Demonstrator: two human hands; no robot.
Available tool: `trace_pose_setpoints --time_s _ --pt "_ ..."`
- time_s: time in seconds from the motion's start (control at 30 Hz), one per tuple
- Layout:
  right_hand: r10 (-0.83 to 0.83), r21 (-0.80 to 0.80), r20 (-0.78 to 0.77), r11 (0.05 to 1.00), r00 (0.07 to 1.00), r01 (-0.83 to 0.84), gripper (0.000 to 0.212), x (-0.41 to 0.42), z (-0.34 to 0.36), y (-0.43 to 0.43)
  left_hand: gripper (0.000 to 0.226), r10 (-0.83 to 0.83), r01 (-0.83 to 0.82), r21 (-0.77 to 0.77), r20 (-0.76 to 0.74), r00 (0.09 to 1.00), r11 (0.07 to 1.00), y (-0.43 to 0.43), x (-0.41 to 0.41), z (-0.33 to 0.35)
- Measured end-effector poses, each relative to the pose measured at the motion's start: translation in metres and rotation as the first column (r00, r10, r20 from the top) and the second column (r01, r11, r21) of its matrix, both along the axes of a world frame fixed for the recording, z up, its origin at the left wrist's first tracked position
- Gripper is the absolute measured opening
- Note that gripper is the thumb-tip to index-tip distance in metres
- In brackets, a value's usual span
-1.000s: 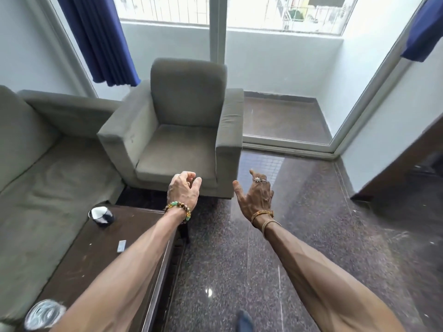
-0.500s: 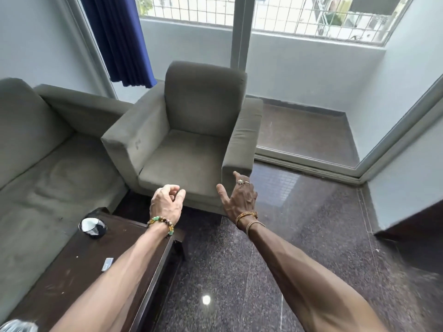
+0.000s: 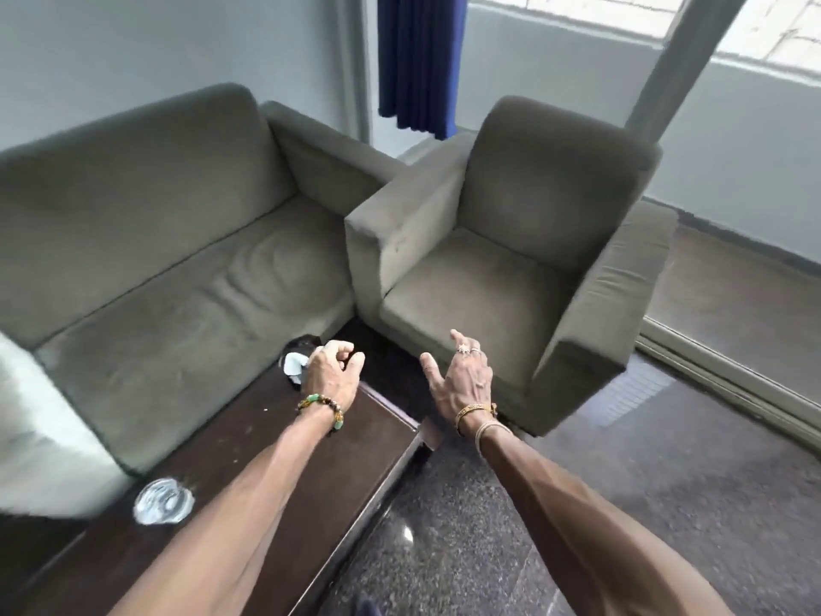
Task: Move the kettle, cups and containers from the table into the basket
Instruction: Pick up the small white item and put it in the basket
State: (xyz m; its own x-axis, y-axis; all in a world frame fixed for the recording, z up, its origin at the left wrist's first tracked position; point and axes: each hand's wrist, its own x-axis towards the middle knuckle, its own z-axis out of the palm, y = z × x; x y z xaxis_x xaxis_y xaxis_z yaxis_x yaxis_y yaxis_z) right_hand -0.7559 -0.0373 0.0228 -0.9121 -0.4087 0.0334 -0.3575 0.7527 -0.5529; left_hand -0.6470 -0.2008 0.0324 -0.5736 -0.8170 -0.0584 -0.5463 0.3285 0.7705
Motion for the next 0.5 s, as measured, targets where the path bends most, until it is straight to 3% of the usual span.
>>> trace_pose_setpoints --time_s 0.27,0.5 --pt "0.200 -0.048 0.057 0.979 0.978 -0.197 0.050 0.020 -0.006 -0.113 0.019 0.268 -0.269 0.082 0.021 0.963 0.960 -0.092 0.056 -0.006" --pt "0.449 0.005 0.146 0.891 0.882 -0.454 0.049 0.050 -0.068 -0.170 0.021 0.481 -0.479 0.213 0.041 0.876 0.852 -0.113 0.107 -0.078"
